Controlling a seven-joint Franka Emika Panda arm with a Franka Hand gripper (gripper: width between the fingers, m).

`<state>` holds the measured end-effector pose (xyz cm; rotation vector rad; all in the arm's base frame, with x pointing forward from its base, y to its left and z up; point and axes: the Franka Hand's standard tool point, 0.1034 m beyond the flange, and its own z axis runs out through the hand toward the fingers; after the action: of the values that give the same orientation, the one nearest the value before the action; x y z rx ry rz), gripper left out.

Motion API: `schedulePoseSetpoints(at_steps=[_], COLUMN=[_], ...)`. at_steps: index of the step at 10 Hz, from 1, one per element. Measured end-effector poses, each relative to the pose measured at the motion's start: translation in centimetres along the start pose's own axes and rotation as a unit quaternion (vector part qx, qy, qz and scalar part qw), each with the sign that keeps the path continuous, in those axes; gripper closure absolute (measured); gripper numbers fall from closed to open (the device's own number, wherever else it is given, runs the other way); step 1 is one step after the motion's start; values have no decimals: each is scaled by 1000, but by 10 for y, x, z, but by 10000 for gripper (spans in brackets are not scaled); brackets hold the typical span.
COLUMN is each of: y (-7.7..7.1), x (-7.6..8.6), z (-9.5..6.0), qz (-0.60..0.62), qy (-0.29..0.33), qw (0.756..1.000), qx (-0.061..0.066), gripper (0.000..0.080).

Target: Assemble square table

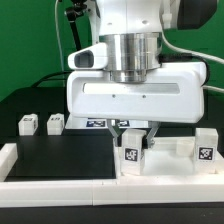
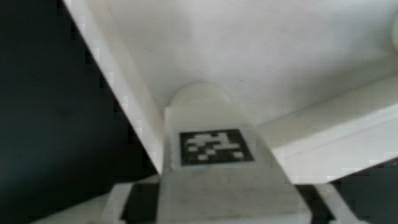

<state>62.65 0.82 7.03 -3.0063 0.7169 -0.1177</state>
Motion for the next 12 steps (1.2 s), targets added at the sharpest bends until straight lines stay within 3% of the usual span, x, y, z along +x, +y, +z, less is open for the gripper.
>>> schedulePoseSetpoints(at_steps=[3, 4, 5, 6, 7, 9, 10, 11, 12], y=[1, 3, 3, 4, 6, 7, 7, 6, 2], x=[0, 1, -1, 0, 1, 1, 1, 0, -2], z=[0, 0, 0, 1, 2, 1, 1, 2, 2], qz=[92, 199, 303, 386, 497, 541, 542, 501, 421], qy=[0, -6, -18, -29, -51, -53, -53, -48, -34], qw=[996, 980, 953, 922, 865, 838, 838, 863, 906], qx=[1, 6, 5, 20, 43, 45, 44, 42, 35], gripper=[509, 509, 509, 509, 509, 509, 509, 509, 350])
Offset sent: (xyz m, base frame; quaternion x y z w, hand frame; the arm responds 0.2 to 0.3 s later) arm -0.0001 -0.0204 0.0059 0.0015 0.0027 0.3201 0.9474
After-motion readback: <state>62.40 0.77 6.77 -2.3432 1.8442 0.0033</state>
